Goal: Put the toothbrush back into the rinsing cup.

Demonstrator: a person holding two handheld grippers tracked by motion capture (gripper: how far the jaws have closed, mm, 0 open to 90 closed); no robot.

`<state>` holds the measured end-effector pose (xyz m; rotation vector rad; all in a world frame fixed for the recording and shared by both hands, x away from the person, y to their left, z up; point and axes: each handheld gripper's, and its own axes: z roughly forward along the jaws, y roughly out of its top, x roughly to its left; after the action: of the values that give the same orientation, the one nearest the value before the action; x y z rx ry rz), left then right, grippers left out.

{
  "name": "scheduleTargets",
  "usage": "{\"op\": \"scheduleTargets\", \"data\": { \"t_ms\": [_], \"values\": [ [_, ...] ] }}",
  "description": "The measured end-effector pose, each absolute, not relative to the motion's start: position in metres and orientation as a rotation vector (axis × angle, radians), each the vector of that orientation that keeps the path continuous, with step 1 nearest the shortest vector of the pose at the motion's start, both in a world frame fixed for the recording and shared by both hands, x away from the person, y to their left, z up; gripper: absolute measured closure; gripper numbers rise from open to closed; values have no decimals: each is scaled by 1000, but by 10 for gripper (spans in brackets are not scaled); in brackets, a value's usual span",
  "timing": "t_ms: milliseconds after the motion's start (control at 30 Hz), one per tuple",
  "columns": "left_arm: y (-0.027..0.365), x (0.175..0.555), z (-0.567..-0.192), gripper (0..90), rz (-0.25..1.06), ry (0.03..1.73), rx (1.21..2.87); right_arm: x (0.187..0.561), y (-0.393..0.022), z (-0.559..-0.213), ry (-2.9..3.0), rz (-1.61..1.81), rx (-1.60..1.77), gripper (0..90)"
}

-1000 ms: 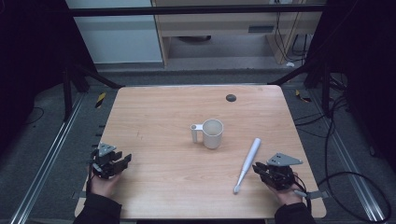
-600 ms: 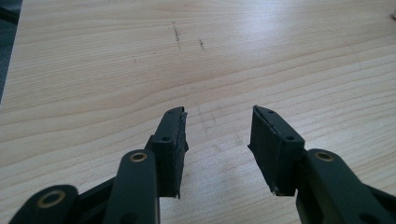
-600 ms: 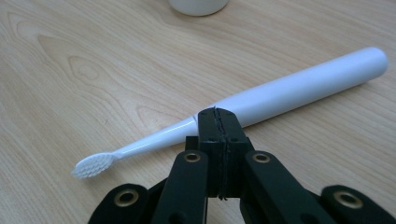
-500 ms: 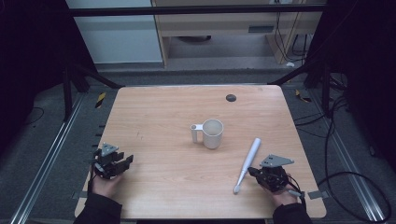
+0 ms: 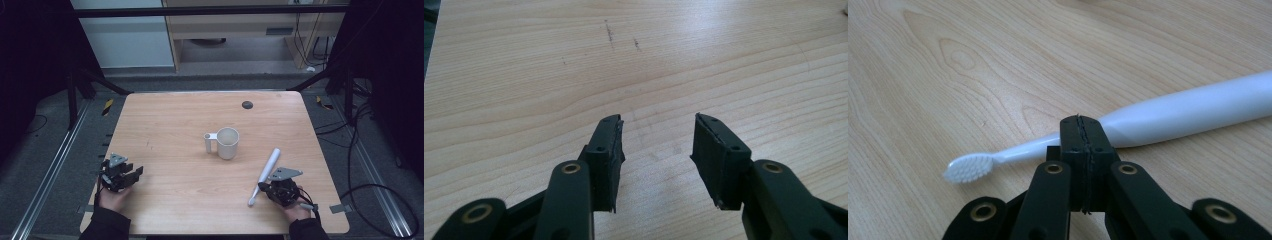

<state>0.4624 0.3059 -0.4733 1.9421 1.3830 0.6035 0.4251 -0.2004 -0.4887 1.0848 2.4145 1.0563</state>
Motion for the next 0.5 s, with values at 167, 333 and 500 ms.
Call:
{"op": "scheduleTargets", "data": {
  "t_ms": [167, 333, 500],
  "values": [
    [306, 463, -473, 538, 604, 1382, 1946, 426, -198, -490, 2419, 1052, 1080, 899],
    [306, 463, -473, 538, 604, 1383, 1948, 428, -195, -491, 2418, 1063, 1082, 899],
    [306, 463, -473, 539, 605, 1383, 1948, 430, -191, -492, 2429, 1062, 1077, 899]
  ]
}}
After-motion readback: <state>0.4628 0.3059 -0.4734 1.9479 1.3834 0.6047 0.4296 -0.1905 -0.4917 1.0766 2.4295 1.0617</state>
